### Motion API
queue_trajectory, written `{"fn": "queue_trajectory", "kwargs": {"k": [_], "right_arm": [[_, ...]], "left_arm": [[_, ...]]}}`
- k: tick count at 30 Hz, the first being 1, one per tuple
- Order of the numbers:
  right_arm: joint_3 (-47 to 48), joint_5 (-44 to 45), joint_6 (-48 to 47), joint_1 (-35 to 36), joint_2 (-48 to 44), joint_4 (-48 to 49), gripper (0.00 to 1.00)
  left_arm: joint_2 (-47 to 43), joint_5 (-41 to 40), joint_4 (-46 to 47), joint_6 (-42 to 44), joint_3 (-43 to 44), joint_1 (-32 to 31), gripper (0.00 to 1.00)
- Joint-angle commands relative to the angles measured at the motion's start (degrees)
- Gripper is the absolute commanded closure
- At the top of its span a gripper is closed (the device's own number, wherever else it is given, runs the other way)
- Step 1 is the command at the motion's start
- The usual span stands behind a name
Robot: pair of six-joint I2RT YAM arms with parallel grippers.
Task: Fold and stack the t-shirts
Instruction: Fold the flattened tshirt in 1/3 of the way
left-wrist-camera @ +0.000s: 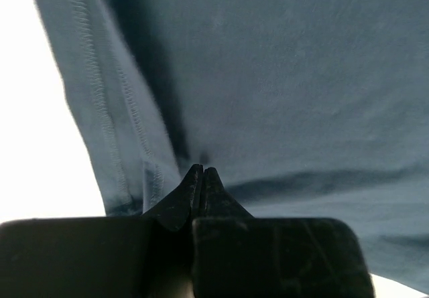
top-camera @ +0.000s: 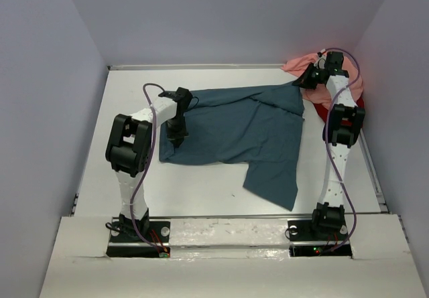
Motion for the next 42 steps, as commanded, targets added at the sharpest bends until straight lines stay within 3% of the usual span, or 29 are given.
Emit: {"fn": "queue_trajectory", "kwargs": {"k": [1,8,19,32,38,42], "right_arm": [[0.2,-0.7,-0.6,-0.6,-4.5,2.2,1.00],[0.4,-0.7,-0.6,-0.6,-4.5,2.3,1.00],[0.5,-0.8,-0.5,-0.6,-4.1,2.3,1.00],[0.5,-1.1,-0.4,-0.6,-4.0,2.4,1.00],[0.6,-1.2,-0.3,-0.6,-4.1,2.4,1.00],[0.7,-1.1,-0.2,-0.6,-4.1,2.4,1.00]], "left_arm": [[0.8,2.5,0.8,0.1,-1.6,-0.1,1.00],[0.5,-1.0,-0.7,-0.1,-2.3,0.6,1.00],[-6.6,-4.7,-2.8,1.0,-7.2,8.3,1.00],[-12.6,-11.3,-7.0,3.2,-4.2,16.0,1.00],[-13.5,-1.0,-5.2,3.8,-5.4,16.1,1.00],[-14.7,-1.8,-5.0,3.0,-5.9,12.1,1.00]]}}
